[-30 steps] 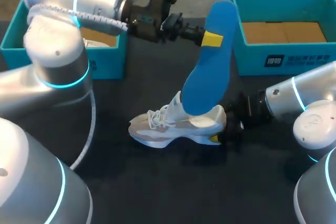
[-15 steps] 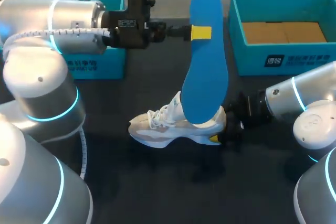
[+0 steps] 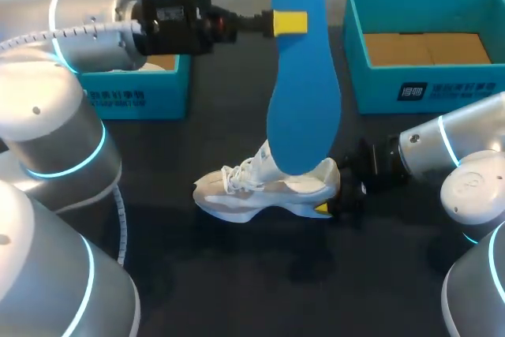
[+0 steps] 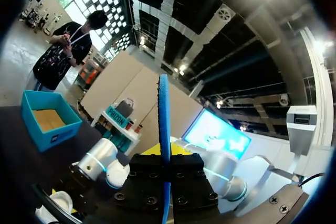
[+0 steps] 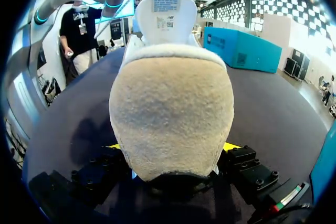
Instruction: Take the shoe out of the shoebox, open the shoe tongue, remove and reinsert the insole, then place the shoe into the shoebox
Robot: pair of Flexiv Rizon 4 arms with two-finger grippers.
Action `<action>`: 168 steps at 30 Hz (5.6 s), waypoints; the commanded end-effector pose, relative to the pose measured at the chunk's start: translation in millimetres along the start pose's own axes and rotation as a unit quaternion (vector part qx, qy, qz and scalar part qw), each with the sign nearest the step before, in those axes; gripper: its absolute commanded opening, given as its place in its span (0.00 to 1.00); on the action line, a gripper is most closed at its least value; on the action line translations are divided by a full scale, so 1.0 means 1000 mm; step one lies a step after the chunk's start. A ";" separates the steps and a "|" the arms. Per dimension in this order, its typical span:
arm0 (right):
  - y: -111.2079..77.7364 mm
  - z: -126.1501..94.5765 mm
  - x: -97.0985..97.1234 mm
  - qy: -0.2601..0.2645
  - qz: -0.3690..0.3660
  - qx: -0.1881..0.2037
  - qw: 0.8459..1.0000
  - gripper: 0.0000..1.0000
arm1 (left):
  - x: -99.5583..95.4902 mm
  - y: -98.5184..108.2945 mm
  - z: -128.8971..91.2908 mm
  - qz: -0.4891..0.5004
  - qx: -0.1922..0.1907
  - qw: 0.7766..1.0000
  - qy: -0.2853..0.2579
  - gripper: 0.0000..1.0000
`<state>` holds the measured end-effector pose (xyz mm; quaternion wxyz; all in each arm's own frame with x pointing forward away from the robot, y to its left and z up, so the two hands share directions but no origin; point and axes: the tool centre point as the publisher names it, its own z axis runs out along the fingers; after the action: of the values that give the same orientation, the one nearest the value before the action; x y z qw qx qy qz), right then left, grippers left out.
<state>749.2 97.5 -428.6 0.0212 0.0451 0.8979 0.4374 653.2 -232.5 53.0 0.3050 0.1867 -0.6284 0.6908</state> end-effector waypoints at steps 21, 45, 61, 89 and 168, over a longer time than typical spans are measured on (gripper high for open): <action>-0.002 0.005 0.001 -0.001 0.000 0.003 1.000 0.00 | 0.032 0.018 0.005 -0.081 0.002 0.997 -0.011 0.00; -0.002 0.005 0.001 -0.001 0.000 0.003 1.000 0.00 | 0.031 0.020 0.007 -0.077 0.001 0.997 -0.004 0.00; -0.002 0.005 0.001 -0.001 0.000 0.003 1.000 0.00 | 0.031 0.020 0.007 -0.077 0.001 0.997 -0.004 0.00; 0.005 -0.019 -0.004 -0.019 0.046 0.067 0.997 1.00 | 0.031 0.020 0.007 -0.077 0.001 0.997 -0.004 0.00; 0.096 -0.066 0.022 -0.040 0.050 0.406 0.912 1.00 | 0.031 0.020 0.007 -0.077 0.001 0.997 -0.004 0.00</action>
<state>728.4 106.9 -310.9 0.0150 0.1120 0.9930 0.0333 616.8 -234.4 59.5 0.3546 0.2374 -0.6126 0.6653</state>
